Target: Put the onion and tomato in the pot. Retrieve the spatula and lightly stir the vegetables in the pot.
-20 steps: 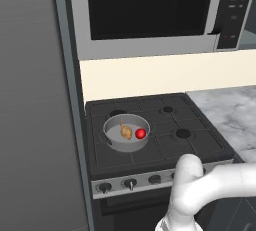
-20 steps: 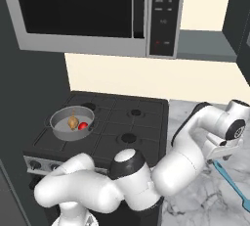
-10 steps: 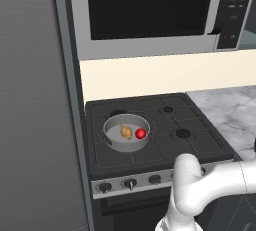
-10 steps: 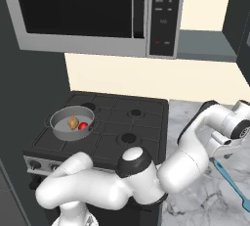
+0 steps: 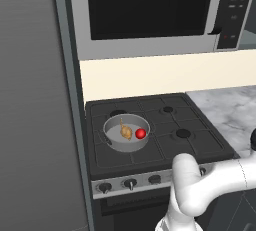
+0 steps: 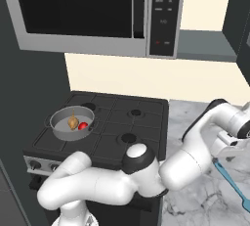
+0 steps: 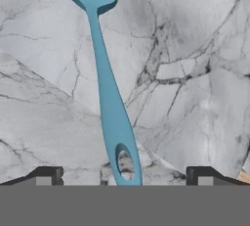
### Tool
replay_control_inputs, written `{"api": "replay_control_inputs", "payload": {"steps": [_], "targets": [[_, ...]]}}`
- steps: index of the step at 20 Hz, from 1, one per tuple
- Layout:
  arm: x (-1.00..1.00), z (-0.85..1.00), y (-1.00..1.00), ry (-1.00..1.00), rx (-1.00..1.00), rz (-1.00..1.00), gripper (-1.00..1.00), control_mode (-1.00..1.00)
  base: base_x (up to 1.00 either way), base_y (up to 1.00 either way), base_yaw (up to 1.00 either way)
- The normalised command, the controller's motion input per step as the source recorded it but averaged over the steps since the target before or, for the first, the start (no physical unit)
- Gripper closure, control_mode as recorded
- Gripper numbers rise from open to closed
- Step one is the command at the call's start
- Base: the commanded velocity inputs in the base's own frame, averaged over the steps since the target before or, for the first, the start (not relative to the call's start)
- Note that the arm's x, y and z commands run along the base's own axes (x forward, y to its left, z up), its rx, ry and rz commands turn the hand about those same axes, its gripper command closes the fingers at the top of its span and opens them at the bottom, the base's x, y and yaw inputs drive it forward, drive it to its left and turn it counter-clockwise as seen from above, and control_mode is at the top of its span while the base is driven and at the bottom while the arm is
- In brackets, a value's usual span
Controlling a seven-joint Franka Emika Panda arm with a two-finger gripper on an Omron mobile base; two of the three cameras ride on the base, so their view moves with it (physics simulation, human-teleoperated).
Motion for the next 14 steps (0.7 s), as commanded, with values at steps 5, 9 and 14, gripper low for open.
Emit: {"api": "replay_control_inputs", "payload": {"steps": [5, 9, 14], "targets": [[-0.09, 0.0, 0.06, -0.17, 0.0, 0.01, -1.0, -1.0, 0.0, 0.0, 0.0], [-0.04, -0.07, 0.15, -0.06, -0.02, 0.02, -1.0, -1.0, 0.0, 0.0, 0.0], [0.0, -0.19, 0.03, 0.0, -0.02, 0.01, -1.0, -1.0, 0.0, 0.0, 0.0]]}}
